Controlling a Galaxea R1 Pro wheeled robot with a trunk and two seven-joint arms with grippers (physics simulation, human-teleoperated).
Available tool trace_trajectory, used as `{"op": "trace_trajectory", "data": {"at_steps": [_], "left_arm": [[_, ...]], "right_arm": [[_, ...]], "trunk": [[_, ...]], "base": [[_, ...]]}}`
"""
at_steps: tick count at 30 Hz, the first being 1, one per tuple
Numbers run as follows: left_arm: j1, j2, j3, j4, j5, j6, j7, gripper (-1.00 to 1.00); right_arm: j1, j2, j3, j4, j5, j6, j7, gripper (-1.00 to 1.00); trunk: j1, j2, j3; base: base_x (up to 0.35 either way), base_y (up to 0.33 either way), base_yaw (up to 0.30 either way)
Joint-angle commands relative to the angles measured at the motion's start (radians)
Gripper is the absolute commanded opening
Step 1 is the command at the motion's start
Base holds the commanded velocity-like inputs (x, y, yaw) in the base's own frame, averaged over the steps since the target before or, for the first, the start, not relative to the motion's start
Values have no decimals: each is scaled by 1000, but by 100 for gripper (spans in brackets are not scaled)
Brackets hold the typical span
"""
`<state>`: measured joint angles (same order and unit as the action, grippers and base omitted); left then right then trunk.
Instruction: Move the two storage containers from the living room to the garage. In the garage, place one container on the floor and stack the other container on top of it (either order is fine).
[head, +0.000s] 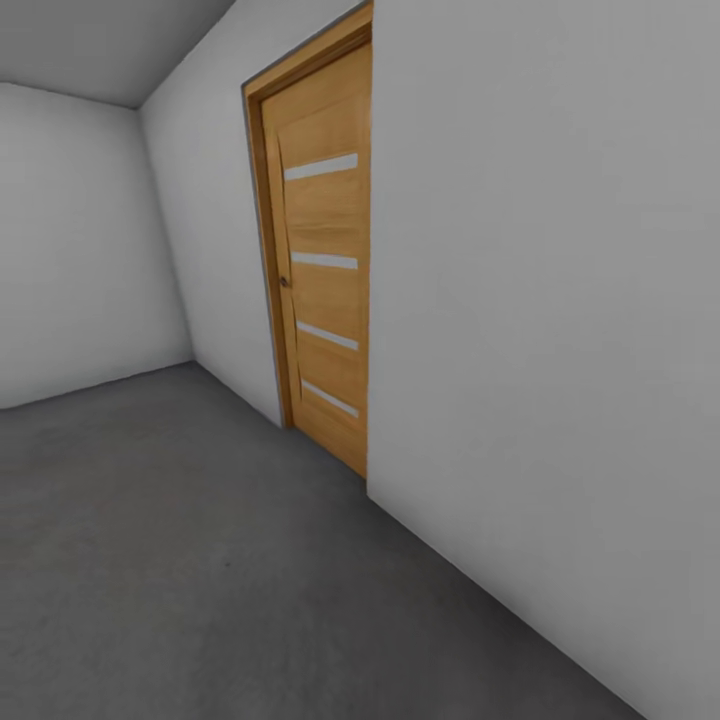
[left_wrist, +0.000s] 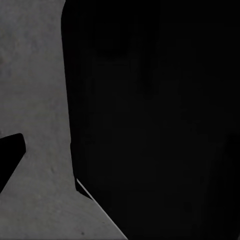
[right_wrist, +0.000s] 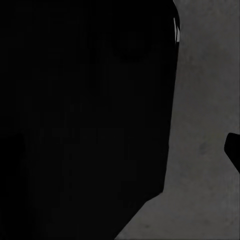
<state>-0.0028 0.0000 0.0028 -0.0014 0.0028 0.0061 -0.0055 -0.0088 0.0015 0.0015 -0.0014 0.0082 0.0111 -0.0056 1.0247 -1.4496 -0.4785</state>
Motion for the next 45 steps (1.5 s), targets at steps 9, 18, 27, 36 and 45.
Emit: {"op": "trace_trajectory", "data": {"at_steps": [9,18,27,36,45], "left_arm": [[0,0,0,0,0,1,1,100],[0,0,0,0,0,1,1,100],[0,0,0,0,2,1,6,100],[0,0,0,0,-1,1,7,100],[0,0,0,0,0,0,3,100]], "right_arm": [[0,0,0,0,1,1,-2,100],[0,0,0,0,1,1,-1,100],[0,0,0,0,-1,1,-2,100],[0,0,1,0,2,1,-2,100],[0,0,4,0,3,1,-1,100]], "trunk": [[0,0,-1],[0,0,-1],[0,0,-1],[0,0,-1],[0,0,-1]], "base": [[196,314,0],[196,314,0],[207,310,0],[226,296,0],[227,295,0]]}}
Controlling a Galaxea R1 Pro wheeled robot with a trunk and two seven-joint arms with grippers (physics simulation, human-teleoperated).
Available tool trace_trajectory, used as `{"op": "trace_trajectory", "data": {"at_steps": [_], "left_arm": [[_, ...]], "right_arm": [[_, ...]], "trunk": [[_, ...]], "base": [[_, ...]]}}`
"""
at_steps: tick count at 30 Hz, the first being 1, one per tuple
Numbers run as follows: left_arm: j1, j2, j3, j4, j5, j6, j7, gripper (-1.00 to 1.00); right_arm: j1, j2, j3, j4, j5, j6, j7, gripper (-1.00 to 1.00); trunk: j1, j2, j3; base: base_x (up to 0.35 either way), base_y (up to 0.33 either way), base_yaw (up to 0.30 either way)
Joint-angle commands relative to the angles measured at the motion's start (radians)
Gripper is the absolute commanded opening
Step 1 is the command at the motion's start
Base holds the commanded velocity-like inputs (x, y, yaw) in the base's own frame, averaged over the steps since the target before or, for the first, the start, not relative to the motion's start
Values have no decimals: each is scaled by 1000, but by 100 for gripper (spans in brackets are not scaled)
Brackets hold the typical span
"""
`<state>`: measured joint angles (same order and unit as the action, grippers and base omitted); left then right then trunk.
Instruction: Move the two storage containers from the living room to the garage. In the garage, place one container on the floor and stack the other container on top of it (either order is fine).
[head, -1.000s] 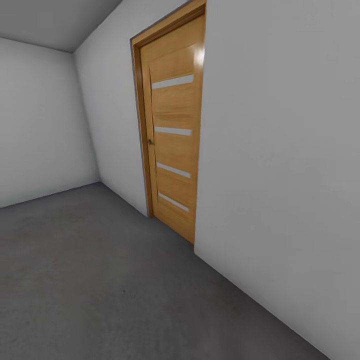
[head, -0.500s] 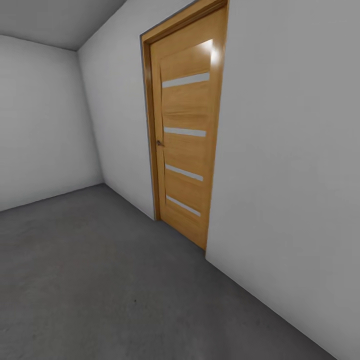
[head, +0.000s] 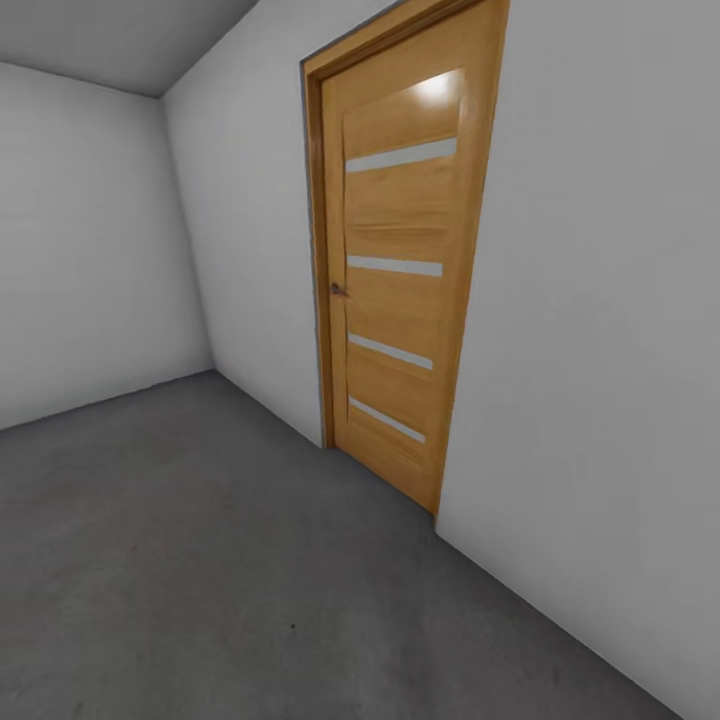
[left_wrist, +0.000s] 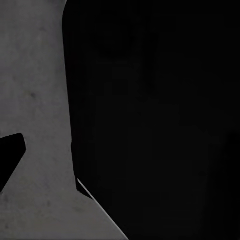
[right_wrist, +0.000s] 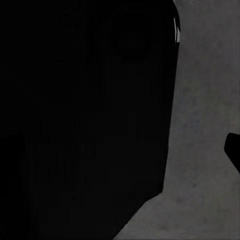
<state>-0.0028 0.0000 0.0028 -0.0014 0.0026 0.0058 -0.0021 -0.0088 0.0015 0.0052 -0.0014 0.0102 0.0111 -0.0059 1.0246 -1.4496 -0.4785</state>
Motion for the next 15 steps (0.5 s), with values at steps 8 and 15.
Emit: {"op": "trace_trajectory", "data": {"at_steps": [8,15], "left_arm": [[0,0,0,0,1,1,-1,100],[0,0,2,0,2,1,-2,100]], "right_arm": [[0,0,-3,0,-6,1,-2,100],[0,0,-4,0,-10,1,-2,100]], "trunk": [[0,0,-1],[0,0,-1]], "base": [[236,287,0],[251,274,0]]}}
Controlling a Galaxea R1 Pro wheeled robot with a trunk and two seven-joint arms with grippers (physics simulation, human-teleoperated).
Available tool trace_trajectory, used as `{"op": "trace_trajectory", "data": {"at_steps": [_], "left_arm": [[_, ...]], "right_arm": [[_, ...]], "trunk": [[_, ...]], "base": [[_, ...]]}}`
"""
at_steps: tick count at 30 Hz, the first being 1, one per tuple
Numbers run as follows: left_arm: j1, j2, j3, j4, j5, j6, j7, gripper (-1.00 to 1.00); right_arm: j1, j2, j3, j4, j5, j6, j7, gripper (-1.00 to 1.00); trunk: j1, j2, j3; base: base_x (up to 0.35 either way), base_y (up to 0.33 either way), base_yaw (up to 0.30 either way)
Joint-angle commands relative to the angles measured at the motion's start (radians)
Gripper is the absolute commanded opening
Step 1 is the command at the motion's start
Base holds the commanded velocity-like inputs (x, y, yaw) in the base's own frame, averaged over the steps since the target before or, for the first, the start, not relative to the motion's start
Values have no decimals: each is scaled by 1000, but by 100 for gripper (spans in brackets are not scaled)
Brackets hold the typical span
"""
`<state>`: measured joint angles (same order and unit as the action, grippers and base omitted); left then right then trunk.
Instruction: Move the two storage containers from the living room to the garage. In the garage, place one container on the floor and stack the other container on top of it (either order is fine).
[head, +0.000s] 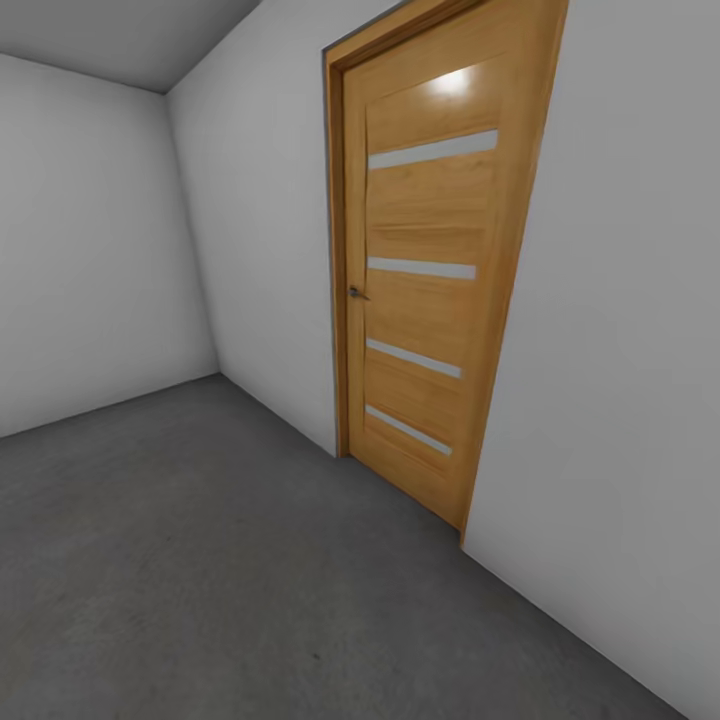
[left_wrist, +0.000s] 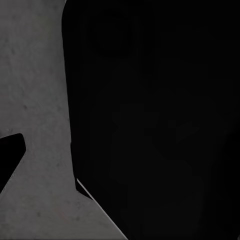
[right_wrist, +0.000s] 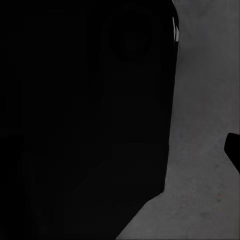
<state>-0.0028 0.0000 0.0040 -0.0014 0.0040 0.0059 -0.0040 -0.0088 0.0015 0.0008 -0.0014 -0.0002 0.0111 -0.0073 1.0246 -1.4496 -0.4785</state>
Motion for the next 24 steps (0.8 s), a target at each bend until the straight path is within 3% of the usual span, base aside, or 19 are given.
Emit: {"op": "trace_trajectory", "data": {"at_steps": [1,13,24], "left_arm": [[0,0,0,0,0,1,-1,100],[0,0,1,0,1,1,-1,100],[0,0,-1,0,-1,0,-1,100]], "right_arm": [[0,0,0,0,0,1,-1,100],[0,0,1,0,11,1,0,100],[0,0,1,0,11,1,0,100]], "trunk": [[0,0,-1],[0,0,-1],[0,0,-1]], "base": [[252,273,0],[252,272,-19],[252,272,-235]]}}
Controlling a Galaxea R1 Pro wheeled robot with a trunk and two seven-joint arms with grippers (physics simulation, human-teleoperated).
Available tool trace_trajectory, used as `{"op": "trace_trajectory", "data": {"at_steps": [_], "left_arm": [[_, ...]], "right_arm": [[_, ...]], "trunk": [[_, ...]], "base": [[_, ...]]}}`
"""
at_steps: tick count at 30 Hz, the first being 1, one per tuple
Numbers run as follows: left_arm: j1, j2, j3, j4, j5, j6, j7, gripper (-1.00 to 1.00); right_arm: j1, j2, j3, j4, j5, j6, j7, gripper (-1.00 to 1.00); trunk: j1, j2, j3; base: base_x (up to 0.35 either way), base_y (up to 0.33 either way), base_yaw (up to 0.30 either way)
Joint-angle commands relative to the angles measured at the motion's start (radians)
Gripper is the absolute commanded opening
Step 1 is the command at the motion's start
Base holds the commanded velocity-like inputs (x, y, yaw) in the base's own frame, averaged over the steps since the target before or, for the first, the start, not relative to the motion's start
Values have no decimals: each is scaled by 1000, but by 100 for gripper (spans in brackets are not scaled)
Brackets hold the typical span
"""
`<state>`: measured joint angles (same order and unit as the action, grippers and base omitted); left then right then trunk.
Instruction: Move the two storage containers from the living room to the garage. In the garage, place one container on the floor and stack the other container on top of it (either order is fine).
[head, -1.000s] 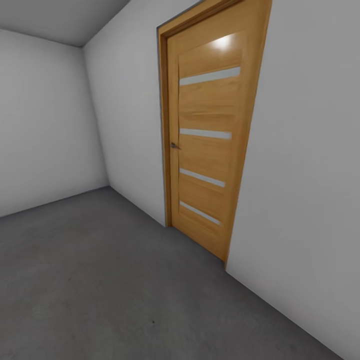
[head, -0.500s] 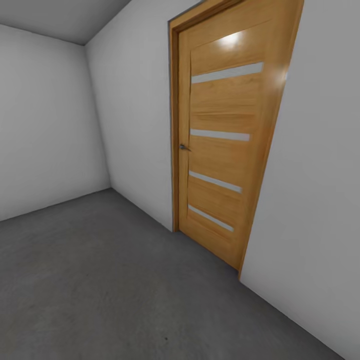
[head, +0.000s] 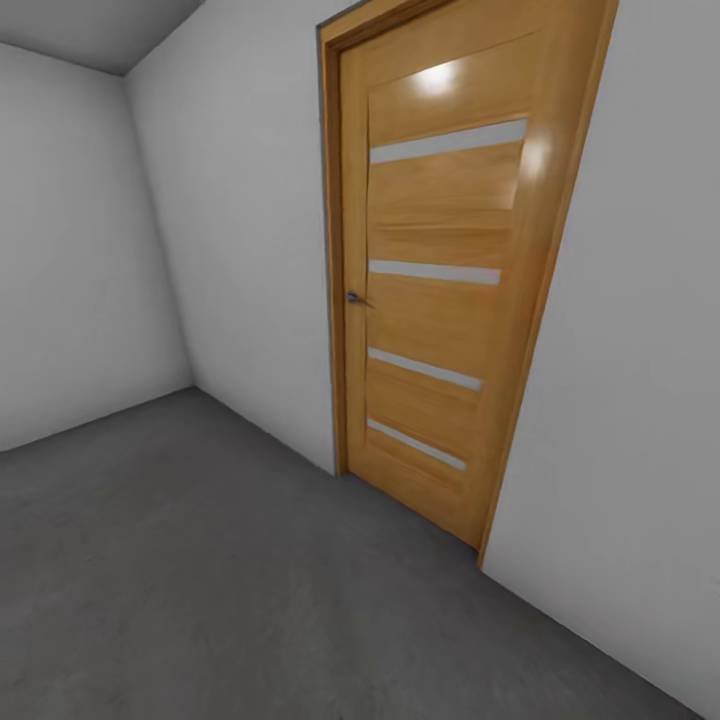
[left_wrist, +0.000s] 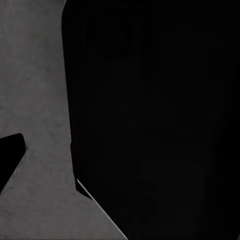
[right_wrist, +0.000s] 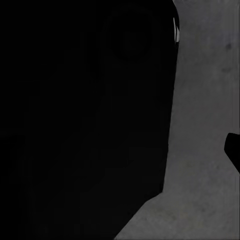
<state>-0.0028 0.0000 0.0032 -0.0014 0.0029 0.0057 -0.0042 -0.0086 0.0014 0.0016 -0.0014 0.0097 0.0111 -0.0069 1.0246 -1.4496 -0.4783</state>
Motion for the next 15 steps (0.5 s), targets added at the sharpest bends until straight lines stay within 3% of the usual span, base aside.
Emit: {"op": "trace_trajectory", "data": {"at_steps": [1,15], "left_arm": [[0,0,0,0,0,1,0,100],[0,0,0,0,1,1,0,100]], "right_arm": [[-1,0,0,0,1,1,-1,100],[-1,0,0,0,1,1,-1,100]], "trunk": [[0,0,-1],[0,0,-1]], "base": [[252,272,-279],[252,272,-282]]}}
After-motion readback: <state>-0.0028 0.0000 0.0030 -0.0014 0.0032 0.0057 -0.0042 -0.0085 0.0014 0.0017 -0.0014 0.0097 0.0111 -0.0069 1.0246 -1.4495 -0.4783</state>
